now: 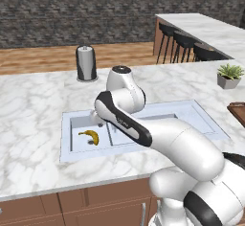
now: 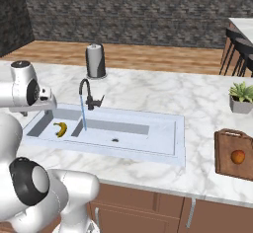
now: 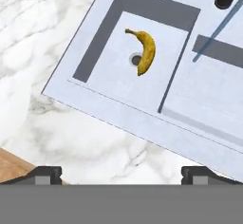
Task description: Pick the banana, mango from the sink and place them on the cutting board to airdry. Then turn off the sink faucet.
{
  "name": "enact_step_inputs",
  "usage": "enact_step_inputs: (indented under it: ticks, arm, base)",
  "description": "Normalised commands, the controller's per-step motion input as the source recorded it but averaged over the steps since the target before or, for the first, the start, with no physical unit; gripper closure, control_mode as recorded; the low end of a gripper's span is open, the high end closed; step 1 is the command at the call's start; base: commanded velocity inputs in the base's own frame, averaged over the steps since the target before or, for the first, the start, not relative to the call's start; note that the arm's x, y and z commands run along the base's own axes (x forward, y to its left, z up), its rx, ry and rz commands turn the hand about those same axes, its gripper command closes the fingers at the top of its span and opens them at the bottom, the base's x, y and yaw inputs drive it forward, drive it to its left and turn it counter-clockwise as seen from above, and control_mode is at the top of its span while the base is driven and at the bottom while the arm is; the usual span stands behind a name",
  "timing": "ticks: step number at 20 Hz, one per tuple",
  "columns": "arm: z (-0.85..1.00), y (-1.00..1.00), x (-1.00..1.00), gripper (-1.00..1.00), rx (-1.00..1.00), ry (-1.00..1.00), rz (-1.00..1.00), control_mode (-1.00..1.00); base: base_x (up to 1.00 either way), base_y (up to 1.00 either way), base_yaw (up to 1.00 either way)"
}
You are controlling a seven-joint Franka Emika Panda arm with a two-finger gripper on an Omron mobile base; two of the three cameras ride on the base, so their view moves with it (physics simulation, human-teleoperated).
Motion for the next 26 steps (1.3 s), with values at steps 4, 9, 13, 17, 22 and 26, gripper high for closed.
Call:
enact_step_inputs:
  ticks: [4,9,13,17,22,26]
  arm:
    - [-0.01,0.0,0.0,-1.0,0.0,-0.04,0.14,-1.0]
    - [-0.04,0.0,0.0,-1.0,0.0,-0.08,0.14,-1.0]
    - [-0.18,0.0,0.0,-1.0,0.0,-0.15,0.15,-1.0]
    - [-0.16,0.0,0.0,-1.0,0.0,-0.16,0.11,-1.0]
    - [0.0,0.0,0.15,-1.0,0.0,-0.03,0.0,-1.0]
    - [0.0,0.0,0.23,-1.0,0.0,0.0,0.0,-1.0]
  base:
    - [0.0,0.0,0.0]
    - [0.0,0.0,0.0]
    - [0.0,0.0,0.0]
    - [0.0,0.0,0.0]
    - [0.0,0.0,0.0]
    - [0.0,0.0,0.0]
